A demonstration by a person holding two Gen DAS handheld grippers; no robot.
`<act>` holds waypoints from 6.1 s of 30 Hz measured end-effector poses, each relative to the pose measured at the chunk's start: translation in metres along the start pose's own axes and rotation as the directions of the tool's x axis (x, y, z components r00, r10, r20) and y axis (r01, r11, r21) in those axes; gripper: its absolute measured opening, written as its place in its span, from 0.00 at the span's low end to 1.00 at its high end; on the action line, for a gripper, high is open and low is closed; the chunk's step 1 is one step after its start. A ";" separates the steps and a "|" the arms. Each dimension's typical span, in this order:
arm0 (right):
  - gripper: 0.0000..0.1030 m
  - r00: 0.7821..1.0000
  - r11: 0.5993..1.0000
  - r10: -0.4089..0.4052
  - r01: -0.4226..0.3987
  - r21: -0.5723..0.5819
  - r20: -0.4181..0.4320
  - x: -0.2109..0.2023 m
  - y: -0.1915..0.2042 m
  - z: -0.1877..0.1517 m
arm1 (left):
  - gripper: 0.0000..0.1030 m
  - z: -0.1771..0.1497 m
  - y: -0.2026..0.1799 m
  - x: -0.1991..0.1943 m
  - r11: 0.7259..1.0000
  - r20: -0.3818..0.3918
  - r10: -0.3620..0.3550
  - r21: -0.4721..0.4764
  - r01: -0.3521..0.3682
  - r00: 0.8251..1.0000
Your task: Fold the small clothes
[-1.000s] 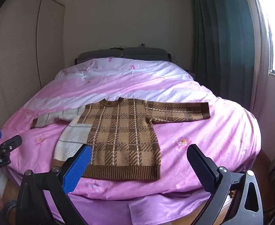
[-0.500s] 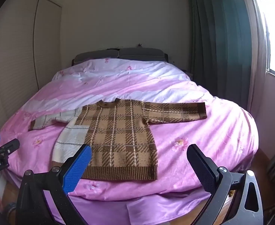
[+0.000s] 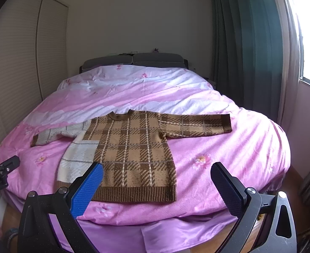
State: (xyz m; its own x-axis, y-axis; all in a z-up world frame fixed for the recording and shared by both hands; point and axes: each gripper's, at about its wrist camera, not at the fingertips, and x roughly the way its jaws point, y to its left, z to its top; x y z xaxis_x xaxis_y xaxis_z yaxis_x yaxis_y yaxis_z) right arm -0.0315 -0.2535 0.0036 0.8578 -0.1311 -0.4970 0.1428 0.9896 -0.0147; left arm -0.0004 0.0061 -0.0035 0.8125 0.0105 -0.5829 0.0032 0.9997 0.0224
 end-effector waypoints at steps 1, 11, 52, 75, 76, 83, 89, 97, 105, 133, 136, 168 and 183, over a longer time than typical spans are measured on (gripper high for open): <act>1.00 1.000 1.000 0.001 -0.001 -0.002 -0.001 0.000 0.000 0.001 | 1.00 0.000 0.000 0.000 1.000 -0.001 0.000 0.000 0.000 1.000; 1.00 1.000 1.000 0.003 -0.003 0.001 -0.003 0.001 -0.002 -0.001 | 1.00 0.000 0.001 0.001 1.000 -0.003 -0.001 -0.002 0.001 1.000; 1.00 1.000 1.000 0.009 -0.009 0.008 -0.013 0.003 -0.004 -0.002 | 1.00 -0.001 0.002 0.002 1.000 -0.007 -0.001 -0.003 0.001 1.000; 1.00 1.000 1.000 0.011 -0.011 0.011 -0.016 0.006 -0.006 -0.003 | 1.00 0.000 0.002 0.002 1.000 -0.008 -0.002 -0.004 0.002 1.000; 1.00 1.000 1.000 0.012 -0.012 0.013 -0.017 0.006 -0.006 -0.004 | 1.00 0.000 0.002 0.002 1.000 -0.006 -0.003 -0.006 0.003 1.000; 1.00 1.000 1.000 0.020 -0.020 0.012 -0.015 0.008 -0.005 -0.006 | 1.00 -0.002 -0.009 0.014 1.000 0.003 0.010 0.008 -0.010 1.000; 1.00 1.000 0.999 0.002 -0.002 0.043 -0.008 0.024 -0.021 -0.001 | 1.00 0.015 -0.036 0.033 0.999 -0.003 -0.015 0.032 0.015 1.000; 1.00 0.998 0.992 -0.025 0.017 0.125 0.059 0.058 -0.076 0.033 | 1.00 0.065 -0.112 0.077 0.997 0.045 -0.062 0.057 0.059 0.997; 0.84 0.986 0.980 -0.093 0.065 0.187 0.141 0.130 -0.174 0.082 | 1.00 0.113 -0.214 0.144 0.993 0.083 -0.095 0.075 0.089 0.992; 0.13 0.975 0.981 0.168 -0.151 0.120 -0.145 0.396 -0.333 0.080 | 1.00 0.124 -0.384 0.308 0.994 -0.012 -0.008 0.107 0.010 1.000; 0.09 0.974 0.978 0.187 -0.172 0.120 -0.128 0.379 -0.327 0.086 | 1.00 0.128 -0.380 0.299 0.994 -0.004 -0.016 0.106 0.017 1.000; 0.08 0.892 0.903 0.427 -0.410 0.128 -0.148 0.353 0.066 0.172 | 1.00 0.151 0.009 0.239 0.976 0.017 0.157 -0.156 -0.153 0.987; 0.08 0.830 0.897 0.431 -0.436 0.071 -0.355 0.444 0.216 0.095 | 1.00 0.117 0.072 0.305 0.959 -0.088 0.207 -0.182 -0.220 0.974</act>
State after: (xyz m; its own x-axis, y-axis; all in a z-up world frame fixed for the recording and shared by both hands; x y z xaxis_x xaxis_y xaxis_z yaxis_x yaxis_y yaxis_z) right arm 0.4269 -0.1032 -0.1376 0.5980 0.3386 -0.7265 -0.2103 0.9409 0.2654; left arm 0.3160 0.0789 -0.0844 0.7408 0.2185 -0.6352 -0.2813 0.9596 0.0020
